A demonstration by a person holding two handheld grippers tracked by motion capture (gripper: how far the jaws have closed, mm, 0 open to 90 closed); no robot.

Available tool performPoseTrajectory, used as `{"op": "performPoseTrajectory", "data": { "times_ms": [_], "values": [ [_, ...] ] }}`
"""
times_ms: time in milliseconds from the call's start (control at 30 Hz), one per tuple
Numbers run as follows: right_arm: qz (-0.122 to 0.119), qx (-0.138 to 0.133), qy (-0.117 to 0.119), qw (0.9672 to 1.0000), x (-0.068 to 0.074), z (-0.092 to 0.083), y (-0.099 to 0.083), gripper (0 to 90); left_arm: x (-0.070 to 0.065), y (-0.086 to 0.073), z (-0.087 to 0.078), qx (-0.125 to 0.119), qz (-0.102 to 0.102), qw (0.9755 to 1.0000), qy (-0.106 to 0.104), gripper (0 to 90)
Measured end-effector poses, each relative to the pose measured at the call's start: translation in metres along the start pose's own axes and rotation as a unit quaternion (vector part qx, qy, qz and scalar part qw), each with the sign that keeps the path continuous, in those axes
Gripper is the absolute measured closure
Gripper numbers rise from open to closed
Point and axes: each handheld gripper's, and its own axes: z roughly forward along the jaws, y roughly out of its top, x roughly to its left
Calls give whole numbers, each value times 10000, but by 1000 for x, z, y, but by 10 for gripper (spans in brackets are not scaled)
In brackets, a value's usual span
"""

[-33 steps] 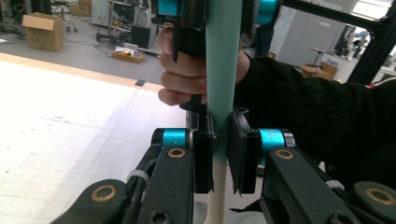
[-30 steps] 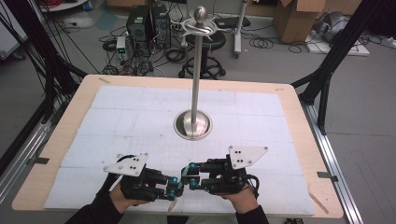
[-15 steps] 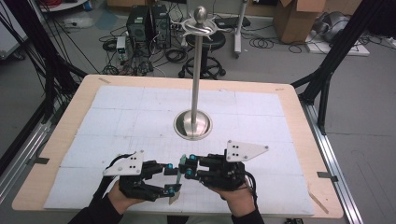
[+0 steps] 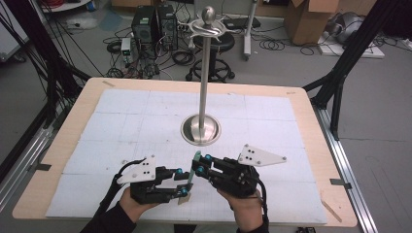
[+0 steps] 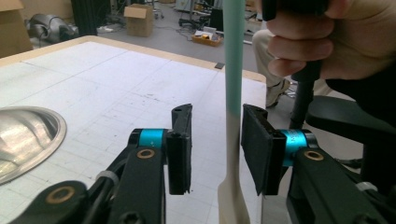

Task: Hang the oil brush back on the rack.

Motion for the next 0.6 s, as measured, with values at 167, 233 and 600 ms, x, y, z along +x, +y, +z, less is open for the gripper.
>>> {"op": "performPoseTrajectory", "data": {
  "times_ms": [167, 233, 600],
  "values": [
    [-1, 15, -175, 9998, 0, 0, 0, 771, 0, 1, 1, 10, 31, 10000, -34, 766],
    [10, 12, -207, 9998, 1, 0, -1, 771, -1, 2, 2, 18, 62, 10000, -56, 803],
    [-213, -309, -425, 9984, 4, -15, 0, 356, 7, 5, 2, -225, -221, 9993, -194, 845]
  ]
}}
